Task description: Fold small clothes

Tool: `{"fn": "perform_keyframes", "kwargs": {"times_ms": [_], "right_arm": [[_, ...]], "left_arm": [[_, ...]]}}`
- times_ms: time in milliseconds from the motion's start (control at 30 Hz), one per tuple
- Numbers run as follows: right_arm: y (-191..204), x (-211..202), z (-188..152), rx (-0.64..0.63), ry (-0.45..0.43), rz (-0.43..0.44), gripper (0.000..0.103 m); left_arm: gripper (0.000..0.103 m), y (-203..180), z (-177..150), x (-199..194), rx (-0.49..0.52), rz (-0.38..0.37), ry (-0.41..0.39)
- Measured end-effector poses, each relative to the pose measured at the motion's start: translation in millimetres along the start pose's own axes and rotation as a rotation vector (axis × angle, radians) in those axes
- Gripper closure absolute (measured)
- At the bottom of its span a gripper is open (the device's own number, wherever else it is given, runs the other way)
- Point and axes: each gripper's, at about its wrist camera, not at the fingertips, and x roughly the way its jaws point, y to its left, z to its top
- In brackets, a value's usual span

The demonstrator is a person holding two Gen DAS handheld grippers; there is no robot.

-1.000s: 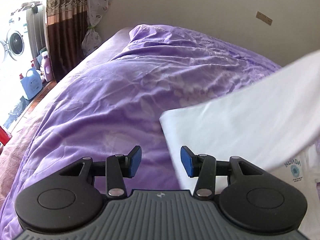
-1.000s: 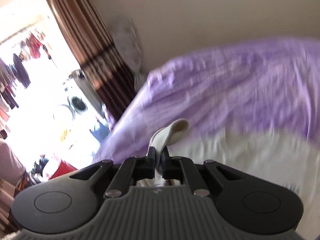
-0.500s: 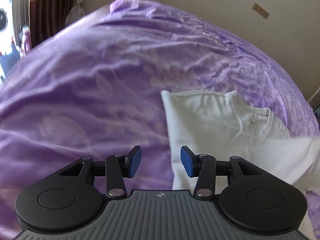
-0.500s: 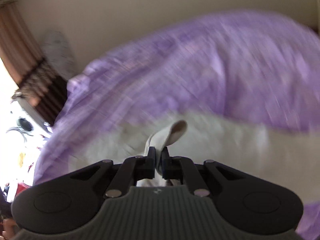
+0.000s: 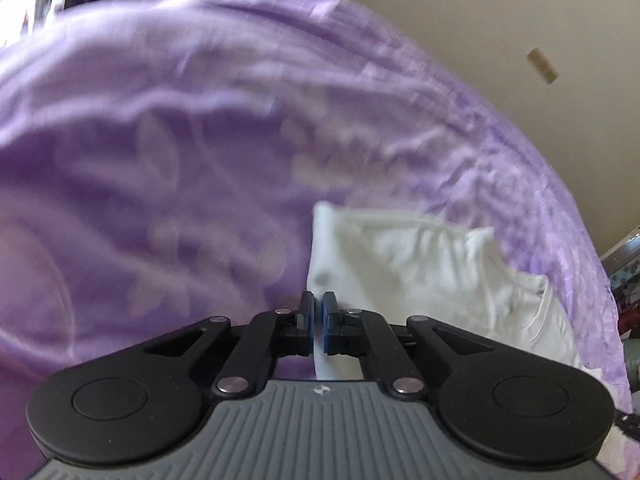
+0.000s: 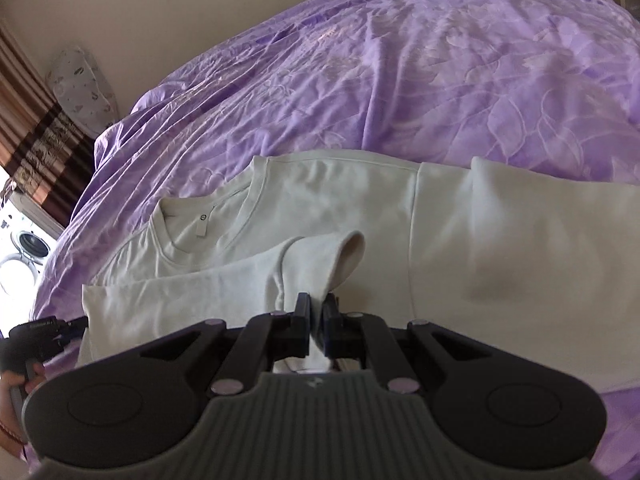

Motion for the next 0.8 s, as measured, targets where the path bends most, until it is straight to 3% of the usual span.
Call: {"fn": "perform_keyframes", "kwargs": {"times_ms": [133, 267, 433, 533, 633, 667, 800], "right_arm": [[1.8, -20.0, -0.3, -0.041, -0.07, 0.034, 0.103], [-5.6, 3.4, -2.7, -0.081, -0.04, -0.082, 0.103], [-21.8, 45.4, -17.2, -0.055, 0.032, -0.151, 0.102], [-17.9, 44.2, -18.4, -0.089, 0.025, -0.199, 0.093], [-10.5, 28.8, -19.7, -0.126, 0.008, -0.237, 0.087], [-7.0, 22.0, -21.5, -0.145, -0.002, -0.238, 0.087], [4.2, 3.7, -29.9, -0.174, -0.035, -0.185, 0.082]], "left_arm": [[0.101, -17.8, 2.9, -22.9, 0.157, 0.011, -0.078], [0.101, -25.9, 0.6, -3.2, 0.214, 0.099, -0.04], [0.1, -21.0, -8.5, 19.1, 0.259, 0.259, 0.016], [0.095, -15.0, -3.6, 7.1, 0.231, 0.25, 0.048], [0.079, -22.3, -4.5, -18.0, 0.278, 0.22, 0.068], [0.069, -25.0, -6.6, -26.5, 0.284, 0.184, 0.089], [0.057, -38.0, -25.0, -51.2, 0.316, 0.109, 0.117]]}}
